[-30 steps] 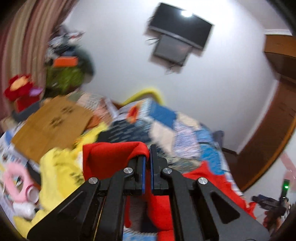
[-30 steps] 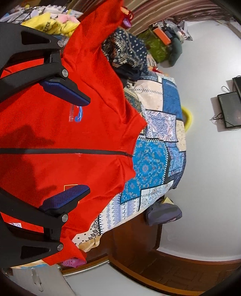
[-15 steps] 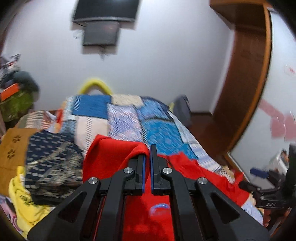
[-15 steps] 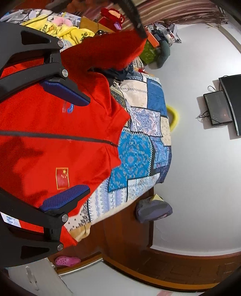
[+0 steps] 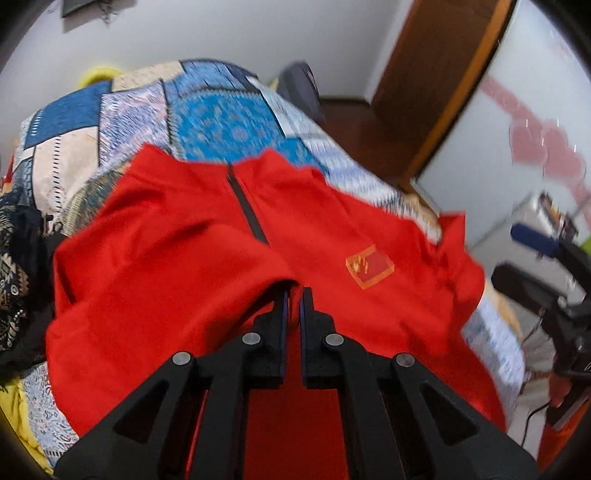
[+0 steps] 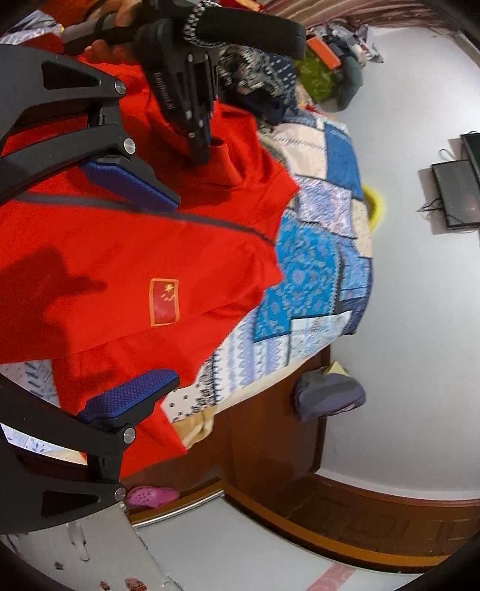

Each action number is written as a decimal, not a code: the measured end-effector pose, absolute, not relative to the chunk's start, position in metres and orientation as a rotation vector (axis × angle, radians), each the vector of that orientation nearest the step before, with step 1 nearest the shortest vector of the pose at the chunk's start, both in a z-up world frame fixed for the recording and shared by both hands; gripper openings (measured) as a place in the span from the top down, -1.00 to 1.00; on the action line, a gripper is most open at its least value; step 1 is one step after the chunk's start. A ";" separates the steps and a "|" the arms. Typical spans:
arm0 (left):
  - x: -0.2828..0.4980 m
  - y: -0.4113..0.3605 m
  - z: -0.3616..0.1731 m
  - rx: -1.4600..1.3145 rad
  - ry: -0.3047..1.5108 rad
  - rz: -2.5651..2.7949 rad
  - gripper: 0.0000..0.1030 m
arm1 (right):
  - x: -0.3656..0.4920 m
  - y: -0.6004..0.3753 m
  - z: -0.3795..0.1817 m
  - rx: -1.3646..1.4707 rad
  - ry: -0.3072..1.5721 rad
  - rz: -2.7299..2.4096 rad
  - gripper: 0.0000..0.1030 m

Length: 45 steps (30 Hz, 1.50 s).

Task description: Fold large clothes

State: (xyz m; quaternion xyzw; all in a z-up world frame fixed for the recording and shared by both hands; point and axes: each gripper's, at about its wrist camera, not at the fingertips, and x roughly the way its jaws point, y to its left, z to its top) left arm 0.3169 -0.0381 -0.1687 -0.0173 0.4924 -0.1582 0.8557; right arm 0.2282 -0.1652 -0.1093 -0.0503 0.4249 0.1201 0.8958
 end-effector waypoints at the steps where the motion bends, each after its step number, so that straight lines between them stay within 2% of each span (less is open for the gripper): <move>1: 0.313 -0.044 -0.173 -0.006 1.049 -0.332 0.88 | 0.226 -0.165 -0.111 -0.110 0.889 0.248 -0.65; 3: 0.311 -0.047 -0.174 0.024 1.057 -0.345 0.86 | 0.225 -0.165 -0.114 -0.119 0.898 0.250 -0.65; 4: 0.306 -0.049 -0.172 0.037 1.053 -0.355 0.79 | 0.224 -0.164 -0.115 -0.126 0.900 0.252 -0.65; 6: 0.302 -0.045 -0.168 0.046 1.041 -0.363 0.48 | 0.221 -0.163 -0.113 -0.141 0.895 0.256 -0.65; 8: 0.294 -0.040 -0.157 0.056 1.006 -0.343 -0.18 | 0.221 -0.160 -0.111 -0.156 0.892 0.262 -0.65; 10: 0.284 -0.029 -0.142 0.071 0.946 -0.290 -0.34 | 0.220 -0.154 -0.109 -0.172 0.882 0.268 -0.65; 16: 0.273 0.032 -0.112 -0.014 0.880 -0.179 -0.40 | 0.219 -0.125 -0.101 -0.227 0.849 0.320 -0.65; 23: 0.252 0.101 -0.109 -0.011 0.854 -0.025 -0.42 | 0.213 -0.065 -0.109 -0.379 0.823 0.416 -0.65; 28: 0.237 0.139 -0.128 -0.032 0.892 0.039 -0.50 | 0.213 -0.015 -0.134 -0.516 0.849 0.489 -0.65; 39: 0.223 0.165 -0.179 -0.103 0.984 0.074 -0.50 | 0.226 0.055 -0.214 -0.763 1.005 0.589 -0.61; 45: 0.232 0.159 -0.220 -0.072 1.083 0.094 -0.50 | 0.235 0.057 -0.217 -0.754 0.990 0.600 -0.60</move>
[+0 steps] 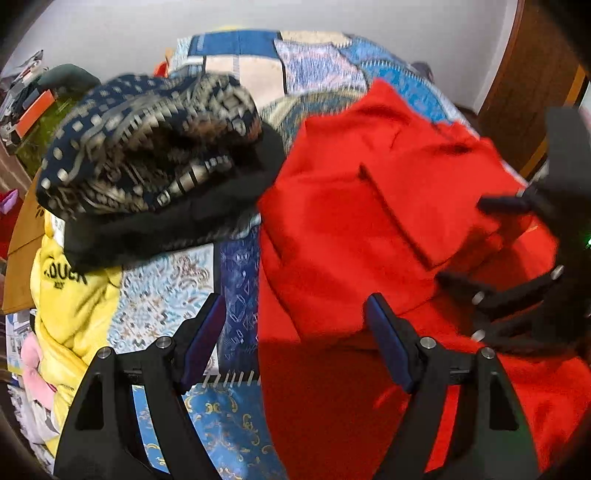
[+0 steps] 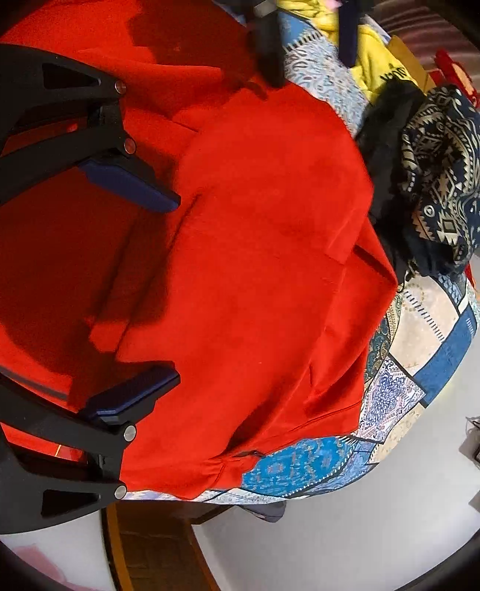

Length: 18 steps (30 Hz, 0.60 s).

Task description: Fold large clothes

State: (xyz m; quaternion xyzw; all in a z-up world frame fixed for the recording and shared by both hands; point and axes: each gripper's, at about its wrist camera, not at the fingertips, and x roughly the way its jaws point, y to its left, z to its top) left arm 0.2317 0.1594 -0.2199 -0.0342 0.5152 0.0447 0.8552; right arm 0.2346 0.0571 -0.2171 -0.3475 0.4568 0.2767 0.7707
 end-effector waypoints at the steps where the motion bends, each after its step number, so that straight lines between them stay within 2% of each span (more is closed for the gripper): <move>1: 0.233 0.158 -0.226 -0.068 1.096 0.093 -0.50 | 0.235 0.060 -0.218 -0.752 0.987 0.606 -0.54; 4: 0.234 0.155 -0.241 -0.063 1.128 0.090 -0.50 | 0.239 0.065 -0.221 -0.738 0.979 0.644 -0.29; 5: 0.233 0.154 -0.243 -0.064 1.128 0.089 -0.51 | 0.238 0.067 -0.222 -0.728 0.978 0.659 -0.10; 6: 0.232 0.153 -0.244 -0.064 1.125 0.090 -0.51 | 0.239 0.068 -0.222 -0.703 0.982 0.680 0.01; 8: 0.231 0.153 -0.243 -0.069 1.123 0.091 -0.53 | 0.239 0.070 -0.223 -0.657 0.999 0.717 0.43; 11: 0.228 0.156 -0.240 -0.087 1.134 0.087 -0.53 | 0.238 0.070 -0.221 -0.625 0.990 0.719 0.77; 12: 0.226 0.157 -0.239 -0.088 1.133 0.087 -0.53 | 0.238 0.069 -0.218 -0.617 0.981 0.714 0.84; 18: 0.214 0.158 -0.227 -0.079 1.113 0.084 -0.53 | 0.243 0.046 -0.178 -0.496 0.900 0.683 0.87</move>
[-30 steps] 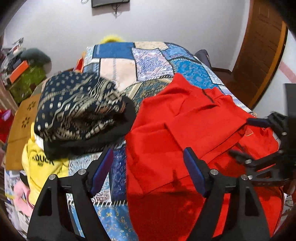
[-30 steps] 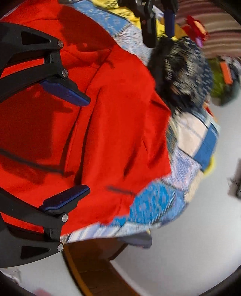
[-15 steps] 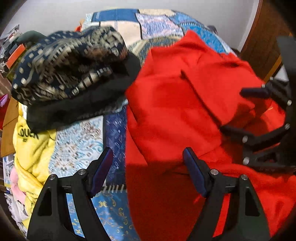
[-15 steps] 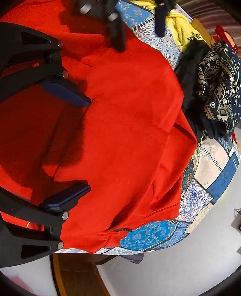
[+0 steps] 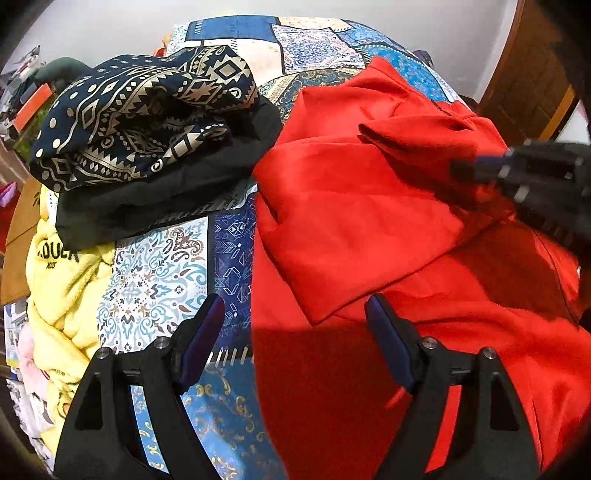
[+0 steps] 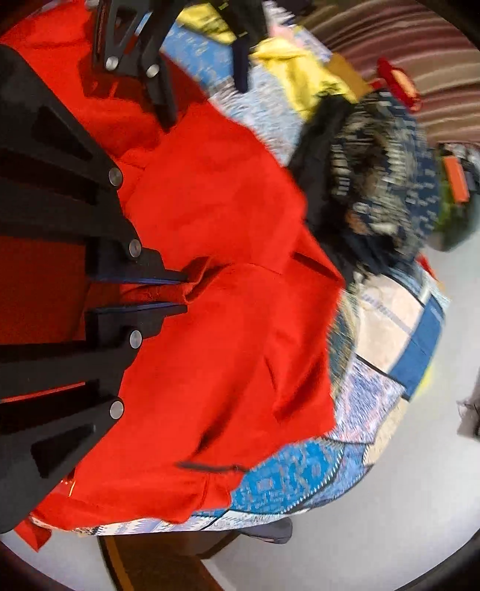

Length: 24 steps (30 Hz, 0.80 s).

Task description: Fold large clothes

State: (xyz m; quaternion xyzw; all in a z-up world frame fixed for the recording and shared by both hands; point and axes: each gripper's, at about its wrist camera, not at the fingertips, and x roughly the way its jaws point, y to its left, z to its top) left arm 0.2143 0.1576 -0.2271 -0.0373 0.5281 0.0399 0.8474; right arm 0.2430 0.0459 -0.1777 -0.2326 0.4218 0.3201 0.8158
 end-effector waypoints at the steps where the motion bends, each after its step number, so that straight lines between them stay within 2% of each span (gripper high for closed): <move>1: 0.214 0.157 -0.227 -0.083 1.115 0.080 -0.53 | 0.244 0.043 -0.172 -0.485 0.887 0.674 0.87; 9: 0.223 0.152 -0.236 -0.129 1.149 0.074 -0.54 | 0.263 -0.008 -0.099 -0.373 0.721 0.550 0.88; 14: 0.234 0.154 -0.241 -0.119 1.142 0.143 -0.60 | 0.277 -0.056 -0.075 -0.293 0.690 0.436 0.88; 19: 0.239 0.161 -0.242 -0.138 1.141 0.184 -0.60 | 0.287 -0.110 -0.064 -0.205 0.688 0.325 0.88; 24: 0.234 0.167 -0.242 -0.133 1.129 0.218 -0.60 | 0.293 -0.157 -0.079 -0.135 0.745 0.238 0.88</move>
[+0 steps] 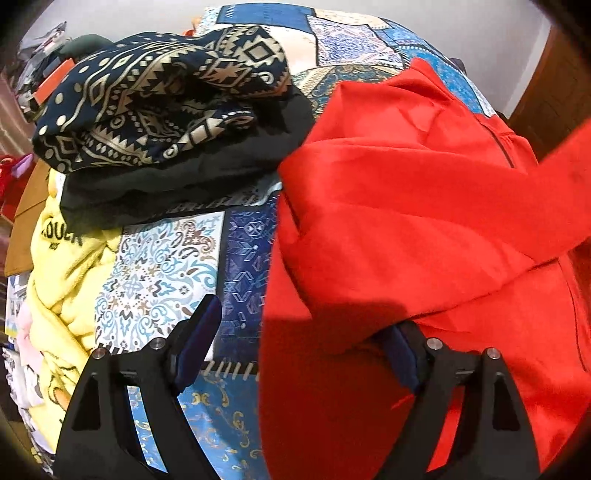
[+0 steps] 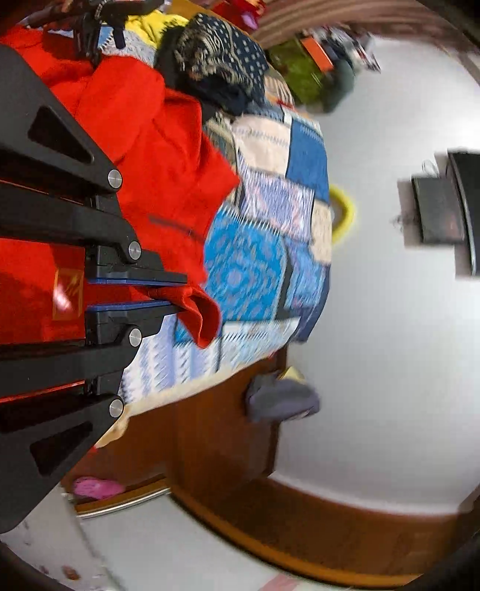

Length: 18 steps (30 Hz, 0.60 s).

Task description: Fold large clothes

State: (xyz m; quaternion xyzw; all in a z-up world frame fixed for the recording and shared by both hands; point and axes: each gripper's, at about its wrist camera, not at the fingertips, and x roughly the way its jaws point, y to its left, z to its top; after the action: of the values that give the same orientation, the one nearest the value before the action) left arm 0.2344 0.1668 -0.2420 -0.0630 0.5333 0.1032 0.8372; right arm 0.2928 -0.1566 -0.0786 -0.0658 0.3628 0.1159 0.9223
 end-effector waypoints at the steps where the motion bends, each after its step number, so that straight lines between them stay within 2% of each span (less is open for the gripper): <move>1: 0.233 0.168 -0.242 -0.124 1.121 0.225 -0.60 | 0.291 -0.163 -0.085 -0.123 0.759 0.228 0.88; 18: 0.219 0.198 -0.221 -0.155 1.014 0.341 -0.63 | 0.267 -0.234 -0.184 -0.026 1.037 0.163 0.88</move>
State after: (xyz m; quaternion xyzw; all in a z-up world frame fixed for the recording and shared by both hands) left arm 0.2195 0.1979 -0.2213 -0.0737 0.4827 0.1624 0.8574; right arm 0.2673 -0.2343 -0.1840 -0.0125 0.4950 0.0779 0.8653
